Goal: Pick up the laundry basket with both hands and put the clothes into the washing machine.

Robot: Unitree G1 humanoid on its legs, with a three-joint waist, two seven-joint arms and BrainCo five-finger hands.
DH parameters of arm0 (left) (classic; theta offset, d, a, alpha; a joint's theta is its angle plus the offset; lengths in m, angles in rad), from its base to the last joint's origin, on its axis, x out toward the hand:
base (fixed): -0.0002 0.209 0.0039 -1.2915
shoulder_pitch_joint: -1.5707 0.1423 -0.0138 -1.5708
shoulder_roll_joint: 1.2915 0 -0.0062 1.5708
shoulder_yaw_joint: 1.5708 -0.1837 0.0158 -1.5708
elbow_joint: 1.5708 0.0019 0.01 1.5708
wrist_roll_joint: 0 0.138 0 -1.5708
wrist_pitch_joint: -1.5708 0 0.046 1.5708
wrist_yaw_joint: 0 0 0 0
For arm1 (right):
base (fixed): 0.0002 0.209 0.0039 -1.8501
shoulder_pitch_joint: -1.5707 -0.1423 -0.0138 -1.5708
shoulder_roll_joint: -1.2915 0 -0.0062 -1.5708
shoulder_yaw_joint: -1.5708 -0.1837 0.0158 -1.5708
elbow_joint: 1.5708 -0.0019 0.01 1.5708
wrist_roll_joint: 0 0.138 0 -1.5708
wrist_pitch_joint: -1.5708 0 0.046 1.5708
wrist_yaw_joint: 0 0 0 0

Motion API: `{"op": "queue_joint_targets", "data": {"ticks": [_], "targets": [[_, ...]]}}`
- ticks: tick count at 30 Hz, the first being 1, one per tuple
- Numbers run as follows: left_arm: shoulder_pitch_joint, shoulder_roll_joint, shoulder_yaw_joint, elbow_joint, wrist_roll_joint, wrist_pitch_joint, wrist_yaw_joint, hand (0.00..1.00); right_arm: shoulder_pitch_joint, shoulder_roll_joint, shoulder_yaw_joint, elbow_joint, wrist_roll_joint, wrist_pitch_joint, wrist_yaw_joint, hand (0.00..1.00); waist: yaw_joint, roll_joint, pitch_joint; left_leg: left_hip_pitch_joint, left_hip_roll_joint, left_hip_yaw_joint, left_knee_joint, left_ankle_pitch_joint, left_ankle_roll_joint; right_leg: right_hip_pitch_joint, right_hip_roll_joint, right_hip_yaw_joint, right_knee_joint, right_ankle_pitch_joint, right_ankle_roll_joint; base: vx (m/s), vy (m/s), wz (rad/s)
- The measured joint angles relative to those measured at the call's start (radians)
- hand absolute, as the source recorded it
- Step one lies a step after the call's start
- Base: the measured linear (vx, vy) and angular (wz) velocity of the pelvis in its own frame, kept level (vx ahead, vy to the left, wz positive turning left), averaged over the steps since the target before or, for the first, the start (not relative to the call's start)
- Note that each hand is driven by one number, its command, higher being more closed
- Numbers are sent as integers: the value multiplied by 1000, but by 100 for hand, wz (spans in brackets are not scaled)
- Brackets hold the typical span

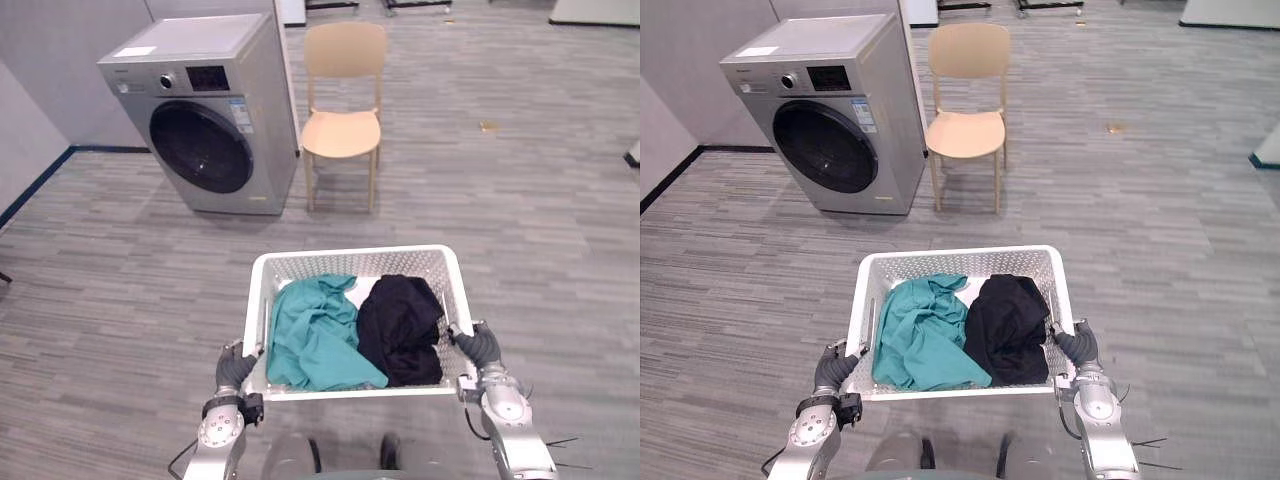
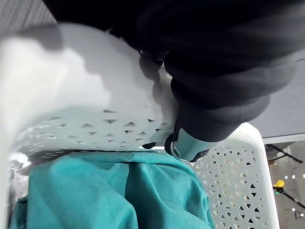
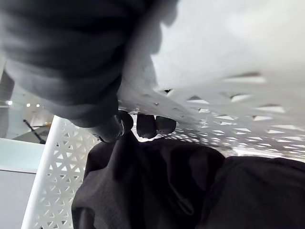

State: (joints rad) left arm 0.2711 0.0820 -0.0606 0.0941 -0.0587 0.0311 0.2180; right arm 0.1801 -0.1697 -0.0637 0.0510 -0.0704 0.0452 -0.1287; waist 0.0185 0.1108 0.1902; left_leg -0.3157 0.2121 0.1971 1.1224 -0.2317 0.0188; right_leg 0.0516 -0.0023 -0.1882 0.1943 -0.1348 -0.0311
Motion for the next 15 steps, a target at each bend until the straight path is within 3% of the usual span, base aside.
{"op": "queue_joint_targets", "data": {"ticks": [2,3,4,5,6,7,8,9,10,11,12,13,15], "targets": [[-9,0,0,-24,1,-5,-1,100,-20,-3,-12,-2,2,-8,-2,100,10,-21,3,-85,-66,-9,-322,-5,-16,78,-32,-1,-60,-21,40,765,107,1],[-18,-6,0,-25,2,-6,-2,100,-36,-6,-21,14,3,-9,-2,100,21,-23,4,-100,-105,-40,-574,42,-76,127,-54,7,-93,-41,64,592,154,-31],[-15,-14,0,-29,3,-6,-2,100,-39,-18,-24,24,4,-15,-3,100,29,-11,0,-94,-110,-81,-795,107,-123,182,-60,23,-130,-70,100,740,232,-37],[-14,-17,0,-27,3,-4,-2,100,-40,-21,-22,36,5,-21,-4,100,32,-11,2,-89,-109,-64,-793,195,-122,214,-68,29,-142,-88,115,742,253,-29],[-15,-11,0,-25,5,11,-1,100,-43,-16,-20,69,10,-22,-5,100,24,-29,-4,-83,-139,-44,-716,243,-49,264,-108,34,-137,-112,128,897,320,-6],[-16,-17,-4,-25,15,18,-2,100,-46,-18,-27,94,11,-22,-5,100,20,-32,-8,-100,-151,-35,-613,164,40,255,-140,41,-56,-113,130,764,279,-4],[-15,-18,-8,-25,21,23,-2,100,-44,-18,-32,102,11,-22,-5,100,21,-34,-9,-98,-156,-24,-573,124,53,233,-157,56,20,-116,136,772,304,-13],[-15,-14,-15,-19,32,29,-2,100,-46,-14,-38,124,10,-22,-3,100,23,-49,-10,-69,-175,3,-534,67,83,159,-206,87,250,-110,181,751,315,-11],[-32,5,-23,0,33,37,-3,100,-48,-3,-42,142,8,-17,-3,100,16,-75,-7,-14,-210,25,-531,31,101,52,-263,119,531,-43,254,723,299,-2],[-38,12,-26,6,33,52,-3,100,-49,-1,-41,152,7,-15,-2,100,10,-81,-8,25,-229,25,-543,9,102,5,-287,109,661,-26,235,706,277,3],[-29,17,-26,7,33,58,-3,100,-53,7,-37,178,2,-14,0,100,0,-82,-7,131,-253,28,-604,-15,101,-62,-315,72,828,-34,161,827,291,-16],[-20,25,-26,7,33,58,-3,100,-53,14,-34,189,-2,-15,1,100,-5,-69,-7,250,-263,29,-700,-18,97,-126,-309,34,883,-67,112,810,278,-24],[-30,45,-27,7,32,52,-3,100,-56,18,-27,189,-1,-24,0,100,-13,-53,-14,388,-265,33,-830,-15,92,-234,-278,-67,821,-118,98,621,168,-21]]}}
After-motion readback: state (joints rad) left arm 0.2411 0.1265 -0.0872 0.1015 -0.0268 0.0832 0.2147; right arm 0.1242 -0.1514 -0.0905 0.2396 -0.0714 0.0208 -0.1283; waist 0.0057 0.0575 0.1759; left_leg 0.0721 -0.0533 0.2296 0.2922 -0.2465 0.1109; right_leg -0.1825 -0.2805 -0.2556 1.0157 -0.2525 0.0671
